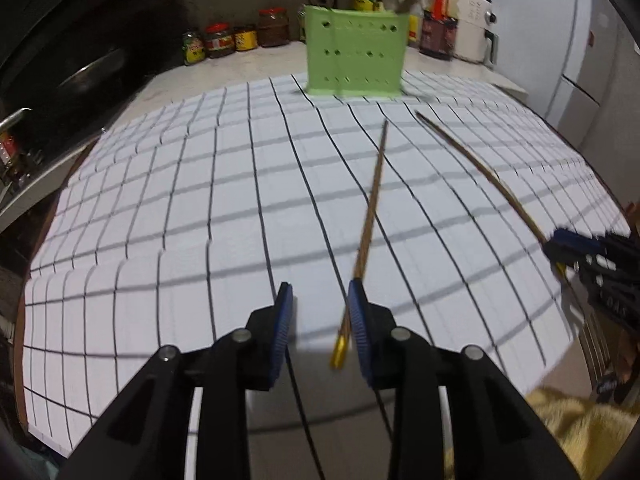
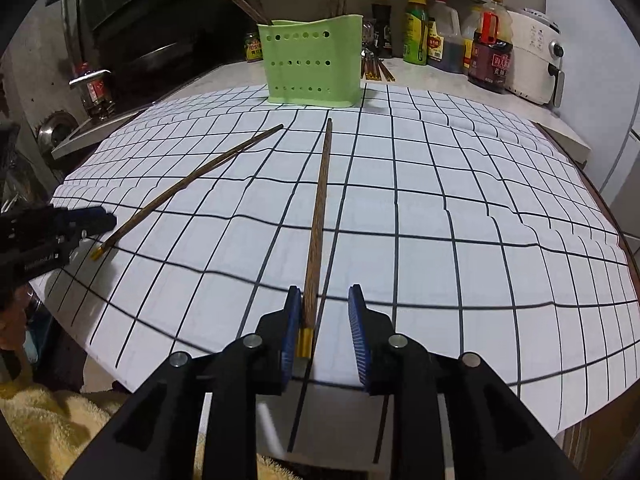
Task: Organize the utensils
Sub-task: 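Close the right tool on one chopstick while the left tool grasps the other, then lift both held chopsticks up toward the green holder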
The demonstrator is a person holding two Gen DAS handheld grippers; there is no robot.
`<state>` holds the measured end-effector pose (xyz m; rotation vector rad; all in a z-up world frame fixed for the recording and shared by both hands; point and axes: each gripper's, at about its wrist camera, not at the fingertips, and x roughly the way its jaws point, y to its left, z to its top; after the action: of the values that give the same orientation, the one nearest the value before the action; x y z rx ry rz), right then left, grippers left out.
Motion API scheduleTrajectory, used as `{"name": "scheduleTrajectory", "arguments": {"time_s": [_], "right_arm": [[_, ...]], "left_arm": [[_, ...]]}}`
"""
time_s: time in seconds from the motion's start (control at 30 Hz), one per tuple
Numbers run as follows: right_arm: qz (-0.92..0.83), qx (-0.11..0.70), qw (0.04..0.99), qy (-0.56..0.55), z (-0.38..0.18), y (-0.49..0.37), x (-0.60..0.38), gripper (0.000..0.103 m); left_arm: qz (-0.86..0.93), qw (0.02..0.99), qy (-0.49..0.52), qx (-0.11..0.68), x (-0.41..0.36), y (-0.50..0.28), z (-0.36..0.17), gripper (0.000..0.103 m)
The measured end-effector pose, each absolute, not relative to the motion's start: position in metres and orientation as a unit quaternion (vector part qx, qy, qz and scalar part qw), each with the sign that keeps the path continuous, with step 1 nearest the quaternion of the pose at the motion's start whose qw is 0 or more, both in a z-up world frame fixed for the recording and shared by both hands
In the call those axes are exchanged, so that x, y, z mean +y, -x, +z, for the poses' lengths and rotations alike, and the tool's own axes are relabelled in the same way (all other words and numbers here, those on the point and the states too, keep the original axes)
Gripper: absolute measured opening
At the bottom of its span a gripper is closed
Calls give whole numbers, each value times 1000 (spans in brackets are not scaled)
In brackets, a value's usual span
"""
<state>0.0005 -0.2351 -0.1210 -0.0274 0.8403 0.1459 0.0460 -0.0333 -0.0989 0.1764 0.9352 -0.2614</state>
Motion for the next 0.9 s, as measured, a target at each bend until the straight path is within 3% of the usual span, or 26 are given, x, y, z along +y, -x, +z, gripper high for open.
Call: {"name": "scheduleTrajectory", "arguments": {"time_s": [0.6, 0.67, 0.77, 0.9], "right_arm": [[77, 386, 919, -1, -123, 5, -236, 27], [72, 385, 920, 12, -124, 5, -232, 26], [79, 386, 919, 16, -123, 8, -225, 10], [79, 384, 920, 21, -122, 12, -222, 7]], "left_arm": [[-164, 871, -126, 445, -54, -31, -106, 33], [-165, 872, -124, 444, -53, -33, -106, 30], [-151, 876, -133, 439, -55, -34, -106, 10], [-160, 878, -124, 433, -55, -35, -103, 7]]}}
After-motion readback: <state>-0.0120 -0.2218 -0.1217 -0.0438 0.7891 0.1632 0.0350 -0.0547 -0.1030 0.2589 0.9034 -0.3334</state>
